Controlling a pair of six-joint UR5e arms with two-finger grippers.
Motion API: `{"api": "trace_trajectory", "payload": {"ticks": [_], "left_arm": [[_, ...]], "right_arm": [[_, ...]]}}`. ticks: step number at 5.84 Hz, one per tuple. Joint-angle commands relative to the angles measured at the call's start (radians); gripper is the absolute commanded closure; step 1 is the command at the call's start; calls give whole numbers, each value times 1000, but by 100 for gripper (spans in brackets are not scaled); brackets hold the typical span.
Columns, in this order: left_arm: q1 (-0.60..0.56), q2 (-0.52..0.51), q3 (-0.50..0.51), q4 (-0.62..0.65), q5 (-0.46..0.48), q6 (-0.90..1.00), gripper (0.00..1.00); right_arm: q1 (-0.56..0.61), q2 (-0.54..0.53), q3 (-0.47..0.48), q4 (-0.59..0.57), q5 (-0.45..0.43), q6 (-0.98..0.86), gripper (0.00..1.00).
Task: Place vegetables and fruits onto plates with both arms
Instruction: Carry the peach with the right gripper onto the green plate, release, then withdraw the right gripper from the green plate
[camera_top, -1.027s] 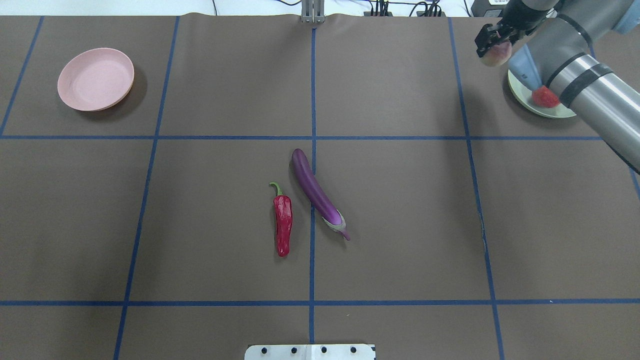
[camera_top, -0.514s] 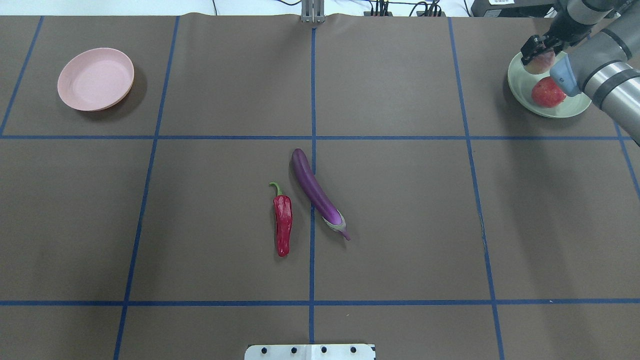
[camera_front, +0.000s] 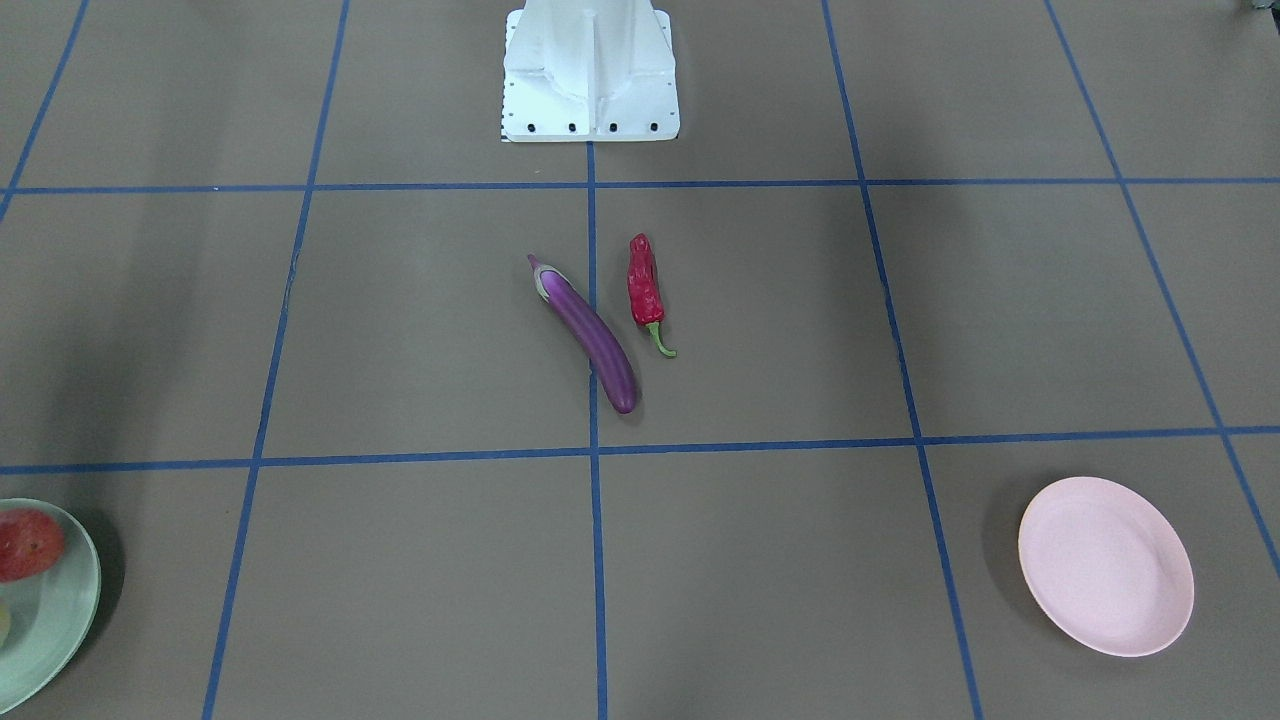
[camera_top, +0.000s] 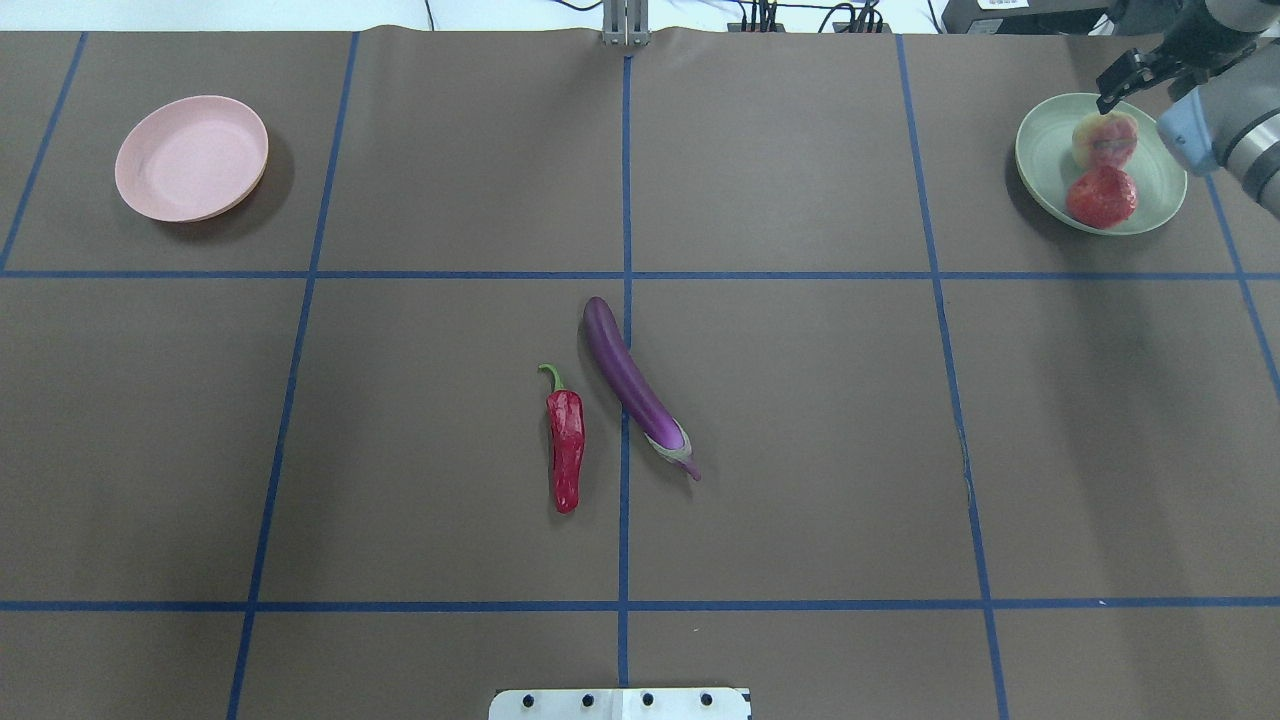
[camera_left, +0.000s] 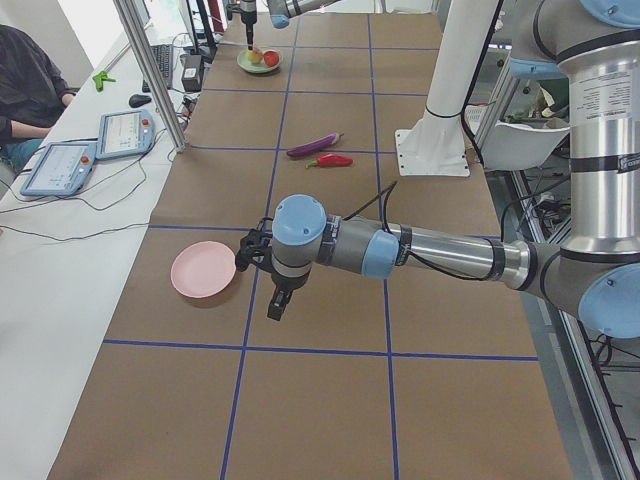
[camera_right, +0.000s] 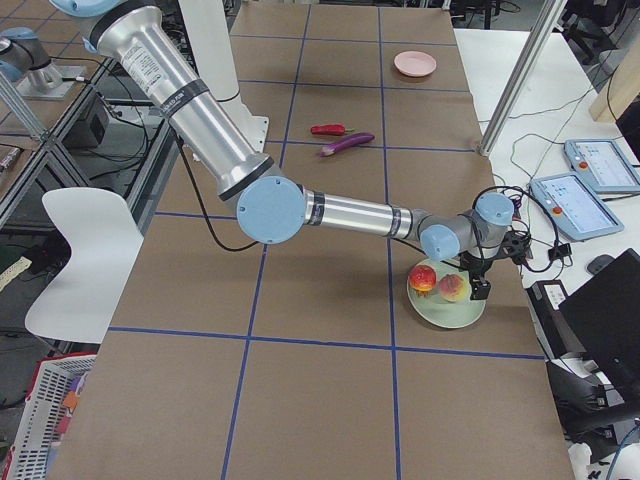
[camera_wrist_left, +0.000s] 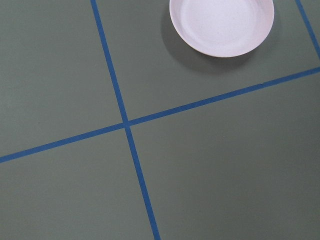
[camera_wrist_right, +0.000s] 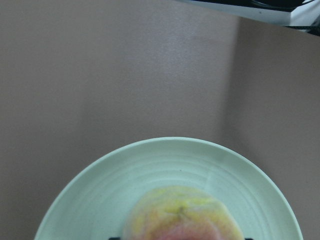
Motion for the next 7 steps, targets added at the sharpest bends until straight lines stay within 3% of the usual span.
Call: {"api": "trace_trajectory", "payload": {"ticks": [1, 2, 3, 4, 5, 6, 7], "left_arm": [[-2, -1, -18, 0, 5, 0, 0], [-2, -17, -32, -3, 5, -3, 0], [1, -31, -44, -4, -1, -13, 0], [4, -80, -27, 70, -13, -64, 0], [6, -97, -33, 101, -73, -129, 0], [38, -150, -42, 100, -85, -293, 0], [77, -183, -71, 93, -98, -318, 0]], "right_arm": [[79, -149, 296, -201, 69, -7, 1], [102, -296, 505, -305, 79, -44, 1], [173, -436, 633, -329, 114, -102, 1], [226, -542, 734, -345, 172, -109, 1], [231, -634, 848, -398, 173, -125, 1], [223, -690, 939, -496, 150, -168, 1], [228, -731, 983, -506, 77, -178, 1]]}}
